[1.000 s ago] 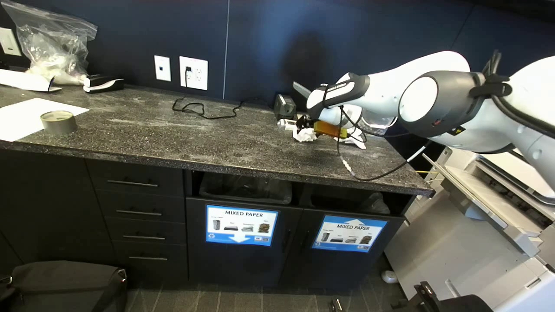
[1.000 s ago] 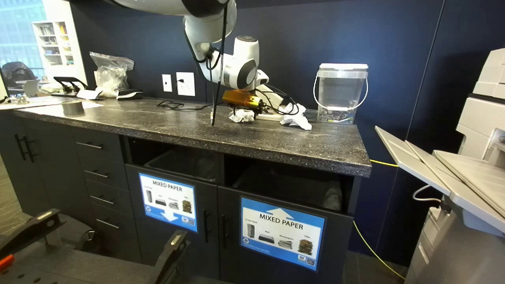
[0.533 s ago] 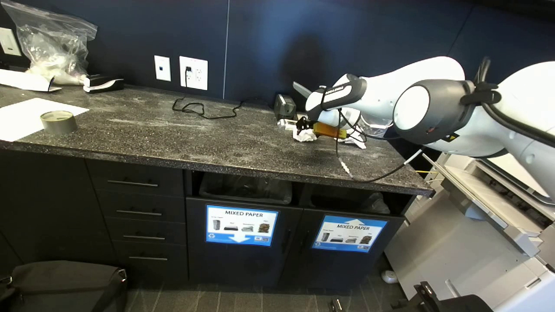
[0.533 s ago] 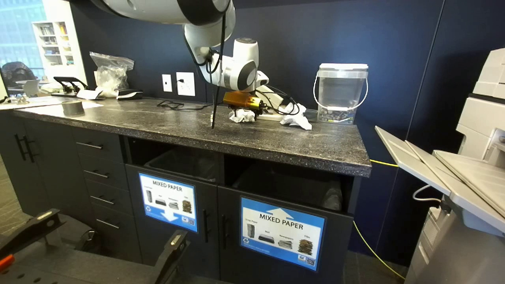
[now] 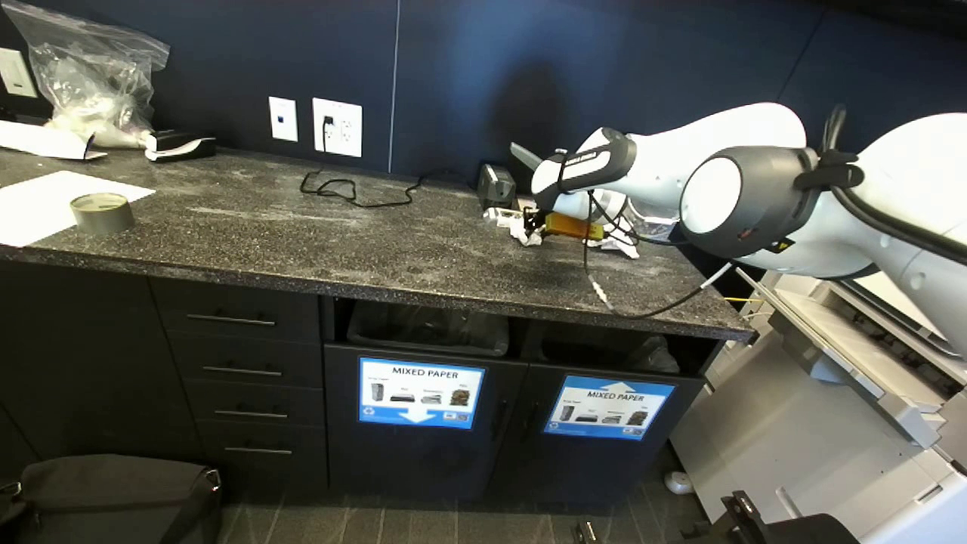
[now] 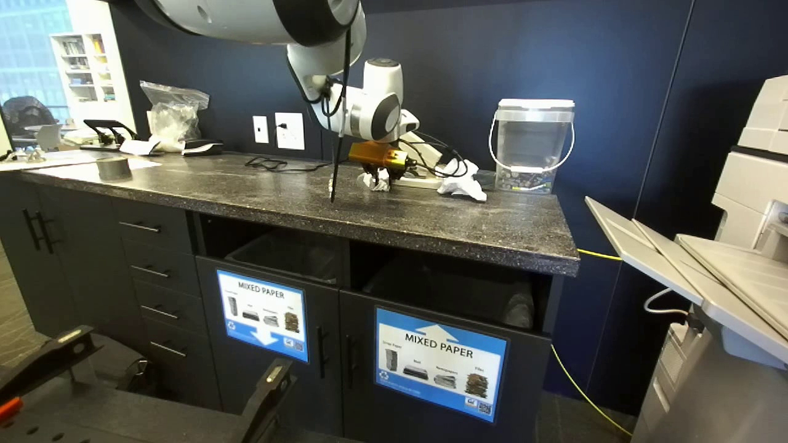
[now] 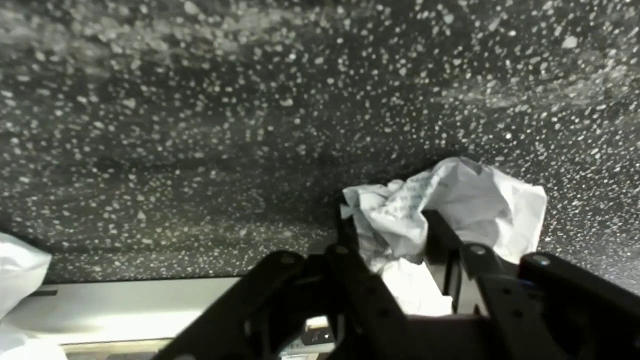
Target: Place the papers on the countertop inside the bin on the right
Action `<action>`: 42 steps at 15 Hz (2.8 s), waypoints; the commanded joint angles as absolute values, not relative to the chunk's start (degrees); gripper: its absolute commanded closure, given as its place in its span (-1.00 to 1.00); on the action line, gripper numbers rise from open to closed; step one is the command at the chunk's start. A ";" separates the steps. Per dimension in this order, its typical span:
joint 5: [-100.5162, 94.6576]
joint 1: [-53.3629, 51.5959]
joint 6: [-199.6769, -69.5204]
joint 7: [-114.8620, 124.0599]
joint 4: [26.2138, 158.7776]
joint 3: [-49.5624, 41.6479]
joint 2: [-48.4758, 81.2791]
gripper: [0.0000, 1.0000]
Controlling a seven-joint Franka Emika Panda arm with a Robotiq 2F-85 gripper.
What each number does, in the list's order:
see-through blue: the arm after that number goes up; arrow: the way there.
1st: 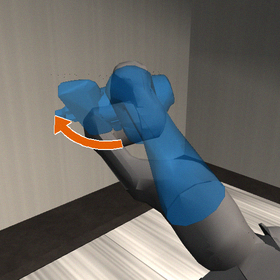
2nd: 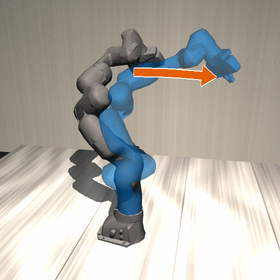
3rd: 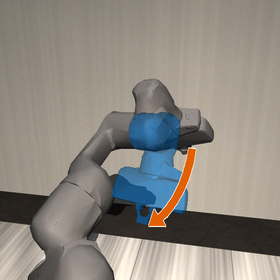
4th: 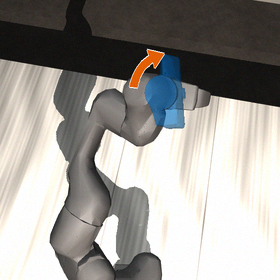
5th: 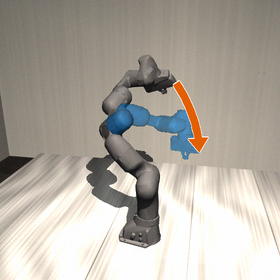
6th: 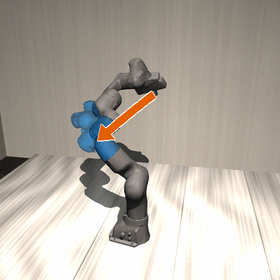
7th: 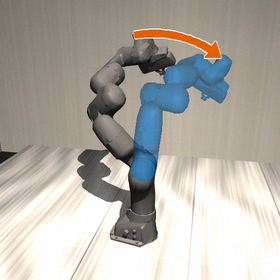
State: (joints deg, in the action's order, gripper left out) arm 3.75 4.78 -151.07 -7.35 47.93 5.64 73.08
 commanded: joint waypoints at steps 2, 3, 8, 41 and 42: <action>2.86 3.75 -148.74 -7.08 43.42 4.31 75.27 0.77; 2.39 3.66 -147.02 -7.86 43.45 4.14 75.00 0.72; -2.59 1.91 -137.27 -10.73 42.53 1.02 73.93 0.76; -9.85 9.20 -140.26 -17.36 102.99 -2.09 35.37 0.75; -9.36 9.61 -141.34 -17.26 105.87 -2.05 33.68 0.75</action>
